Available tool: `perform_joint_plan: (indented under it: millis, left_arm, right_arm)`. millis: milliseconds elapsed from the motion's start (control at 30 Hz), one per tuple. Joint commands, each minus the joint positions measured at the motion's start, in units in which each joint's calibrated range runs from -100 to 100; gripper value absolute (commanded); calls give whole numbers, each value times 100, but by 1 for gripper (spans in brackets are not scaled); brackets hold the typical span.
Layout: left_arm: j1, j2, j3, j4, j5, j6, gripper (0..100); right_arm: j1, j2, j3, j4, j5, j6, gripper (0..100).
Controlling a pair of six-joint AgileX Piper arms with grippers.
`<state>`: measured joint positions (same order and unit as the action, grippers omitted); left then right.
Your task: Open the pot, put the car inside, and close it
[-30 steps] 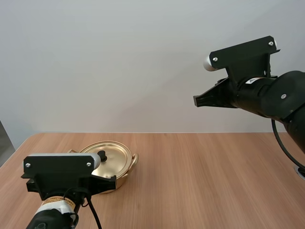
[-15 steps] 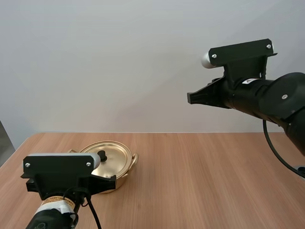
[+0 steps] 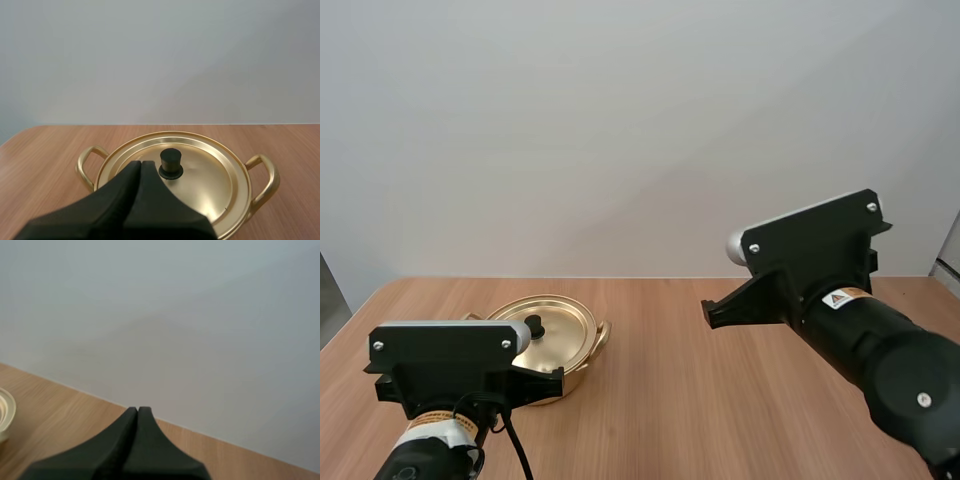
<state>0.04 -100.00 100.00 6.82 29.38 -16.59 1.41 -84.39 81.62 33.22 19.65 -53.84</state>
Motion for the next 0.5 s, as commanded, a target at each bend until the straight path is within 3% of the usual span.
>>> perform_joint_plan:
  millis: [0, 233, 467]
  left_arm:
    - [-1, 0, 0, -5, 7, -5, 0]
    - [-1, 0, 0, -5, 7, -5, 0]
    - [-1, 0, 0, -5, 7, -5, 0]
  right_arm:
    - [0, -500, 204, -99, -861, 1, 0]
    - [-42, -853, 215, 208, -345, 14, 0]
    - [-78, -930, 261, 110, 2006, 27, 0]
